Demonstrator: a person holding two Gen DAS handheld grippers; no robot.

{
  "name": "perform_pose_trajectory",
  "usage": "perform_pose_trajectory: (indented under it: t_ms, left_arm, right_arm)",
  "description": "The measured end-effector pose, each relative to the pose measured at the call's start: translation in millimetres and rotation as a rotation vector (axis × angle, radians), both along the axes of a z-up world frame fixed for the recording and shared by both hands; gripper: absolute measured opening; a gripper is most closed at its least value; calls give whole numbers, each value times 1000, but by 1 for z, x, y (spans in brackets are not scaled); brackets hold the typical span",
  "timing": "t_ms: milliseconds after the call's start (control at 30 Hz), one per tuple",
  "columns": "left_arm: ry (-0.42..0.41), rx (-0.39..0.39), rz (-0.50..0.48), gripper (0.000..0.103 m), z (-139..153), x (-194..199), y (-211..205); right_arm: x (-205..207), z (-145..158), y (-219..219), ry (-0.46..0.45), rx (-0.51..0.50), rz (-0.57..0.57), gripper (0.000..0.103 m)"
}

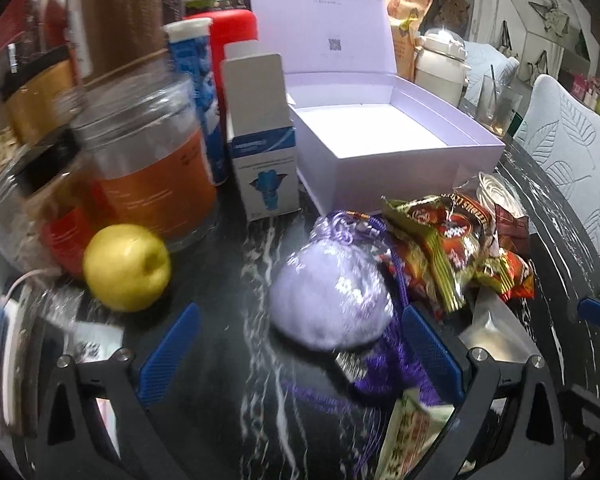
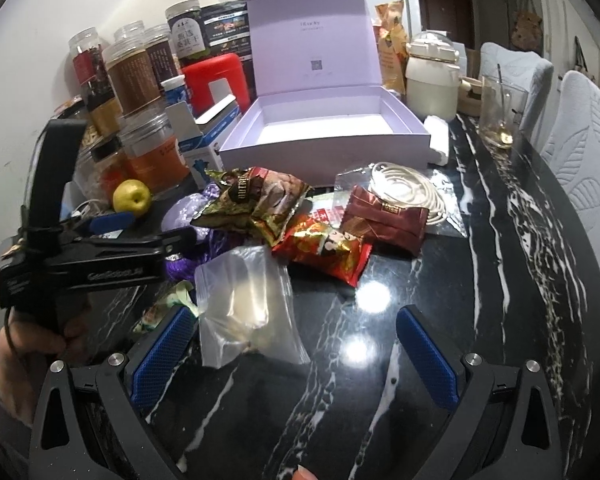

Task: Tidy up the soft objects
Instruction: 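Reach the left gripper to the purple lace sachet and close on it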

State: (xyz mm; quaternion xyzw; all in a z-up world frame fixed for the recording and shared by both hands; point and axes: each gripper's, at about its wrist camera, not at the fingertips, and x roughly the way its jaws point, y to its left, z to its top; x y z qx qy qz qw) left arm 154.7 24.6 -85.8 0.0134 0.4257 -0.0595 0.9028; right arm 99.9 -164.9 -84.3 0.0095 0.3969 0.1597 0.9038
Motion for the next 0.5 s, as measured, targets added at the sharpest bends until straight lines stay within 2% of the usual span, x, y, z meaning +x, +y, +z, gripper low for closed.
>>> perform_pose_trajectory:
  t_ms: [100,167,233,300,333,433,500]
  left_arm:
    - [13,4,-14,102,-3,8,-5]
    - [18,13,-18,96,-5,13,-7]
    - [29,7,-21,77,-10,16,-7]
    - [54,-21,-23,68,-15,19,-5]
    - [40,-20,-22,64,-14,18,-5]
    - [47,-45,-17,57,-15,18,0]
    - [52,-72,0,56,-14,16,5]
  right_arm:
    - [5,-2,-2,9,8,3,103]
    - [9,-4,-5,18,11,-12,103]
    - [14,-4,-9,21,19,-31,103]
    - [18,-2,-13,18,23,-54,103]
    - [20,-1,-15,14,19,-65,103]
    - [29,1,-20,7,-4,-109,103]
    - [36,1,-24,12,-13,-145,103]
